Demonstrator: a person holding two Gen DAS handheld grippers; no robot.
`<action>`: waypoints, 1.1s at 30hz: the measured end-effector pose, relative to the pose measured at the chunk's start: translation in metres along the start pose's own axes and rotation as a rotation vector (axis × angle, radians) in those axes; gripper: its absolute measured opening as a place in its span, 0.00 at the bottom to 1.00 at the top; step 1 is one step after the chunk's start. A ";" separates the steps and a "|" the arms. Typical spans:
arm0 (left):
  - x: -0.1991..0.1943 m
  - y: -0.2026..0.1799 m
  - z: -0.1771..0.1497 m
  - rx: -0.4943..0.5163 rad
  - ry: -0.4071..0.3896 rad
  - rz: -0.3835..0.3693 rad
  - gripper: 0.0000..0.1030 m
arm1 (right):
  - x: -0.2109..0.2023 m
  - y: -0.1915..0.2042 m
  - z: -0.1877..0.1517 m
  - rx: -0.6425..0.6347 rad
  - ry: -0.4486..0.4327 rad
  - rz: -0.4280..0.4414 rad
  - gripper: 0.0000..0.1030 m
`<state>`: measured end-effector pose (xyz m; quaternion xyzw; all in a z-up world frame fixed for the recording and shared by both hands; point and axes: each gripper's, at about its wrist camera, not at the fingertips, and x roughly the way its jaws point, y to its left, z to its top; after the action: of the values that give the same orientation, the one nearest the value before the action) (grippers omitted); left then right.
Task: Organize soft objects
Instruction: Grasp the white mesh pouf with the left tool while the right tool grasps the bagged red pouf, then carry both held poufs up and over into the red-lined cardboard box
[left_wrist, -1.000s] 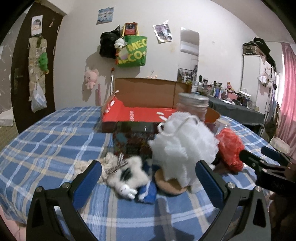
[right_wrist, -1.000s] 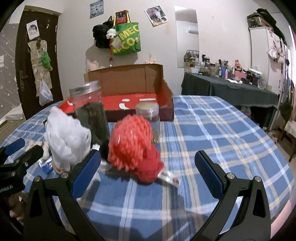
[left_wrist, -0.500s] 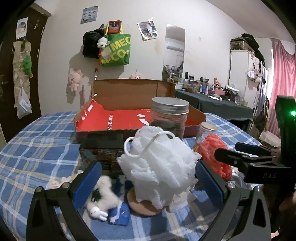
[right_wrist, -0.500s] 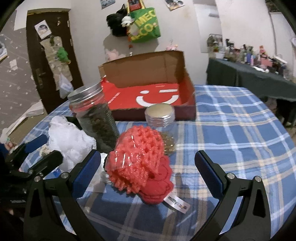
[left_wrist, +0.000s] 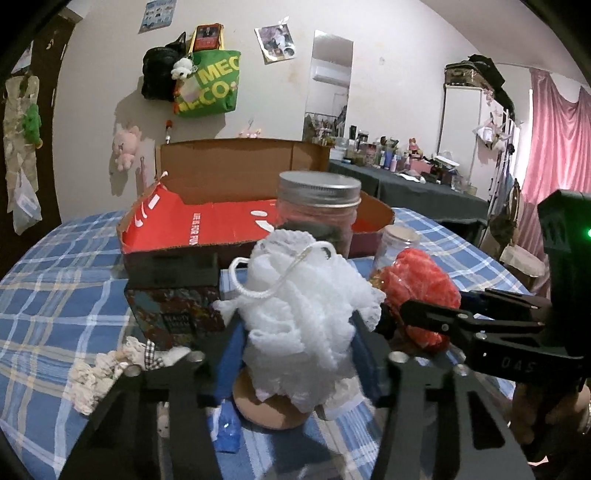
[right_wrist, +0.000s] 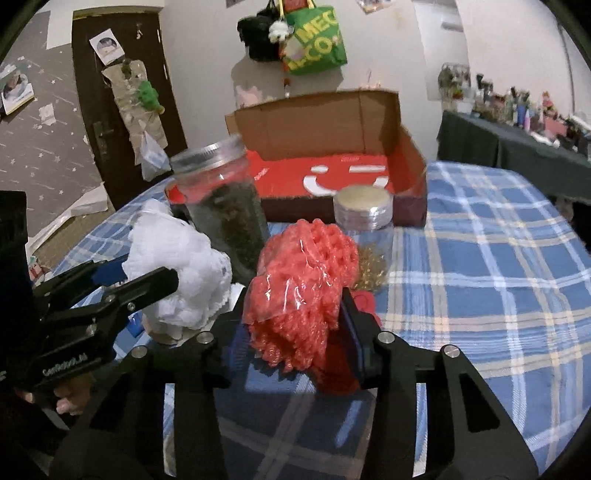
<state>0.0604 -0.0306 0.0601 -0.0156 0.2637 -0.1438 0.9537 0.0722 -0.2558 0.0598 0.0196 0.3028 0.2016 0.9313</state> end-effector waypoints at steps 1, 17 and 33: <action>-0.003 0.000 0.000 0.003 -0.005 -0.004 0.47 | -0.004 0.002 0.001 -0.004 -0.012 -0.006 0.40; -0.048 0.011 0.015 -0.003 -0.081 -0.026 0.38 | -0.045 0.012 0.015 0.019 -0.109 -0.021 0.40; -0.077 0.026 0.059 0.051 -0.169 0.015 0.38 | -0.062 0.012 0.058 -0.025 -0.190 -0.011 0.40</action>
<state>0.0341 0.0136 0.1460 -0.0012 0.1786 -0.1414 0.9737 0.0553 -0.2641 0.1433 0.0253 0.2106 0.1977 0.9570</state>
